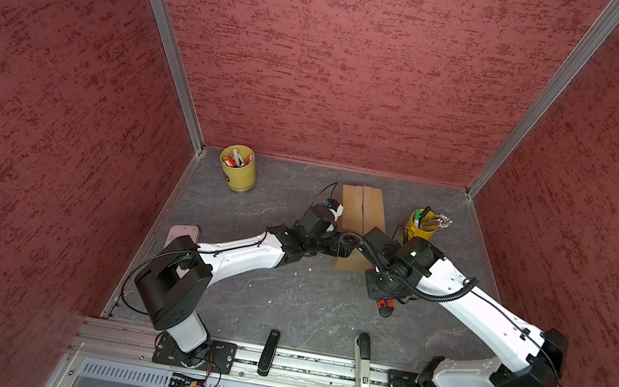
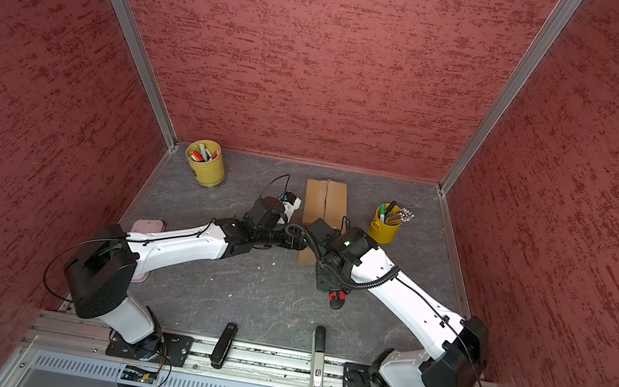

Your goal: Unpack the express box

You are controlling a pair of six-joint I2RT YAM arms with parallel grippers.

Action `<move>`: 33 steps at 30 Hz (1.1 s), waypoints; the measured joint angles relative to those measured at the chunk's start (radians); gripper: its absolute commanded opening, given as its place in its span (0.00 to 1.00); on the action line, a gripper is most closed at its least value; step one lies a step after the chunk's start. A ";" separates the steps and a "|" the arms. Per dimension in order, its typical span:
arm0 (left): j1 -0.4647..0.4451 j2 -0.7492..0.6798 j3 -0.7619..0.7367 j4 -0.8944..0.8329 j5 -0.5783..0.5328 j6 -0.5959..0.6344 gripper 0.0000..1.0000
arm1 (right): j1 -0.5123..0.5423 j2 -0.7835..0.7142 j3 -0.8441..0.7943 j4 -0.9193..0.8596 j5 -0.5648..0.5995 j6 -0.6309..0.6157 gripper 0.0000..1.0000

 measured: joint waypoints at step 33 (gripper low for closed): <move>-0.018 -0.055 -0.019 -0.018 -0.006 0.000 0.83 | -0.011 0.015 0.013 0.018 0.006 -0.011 0.00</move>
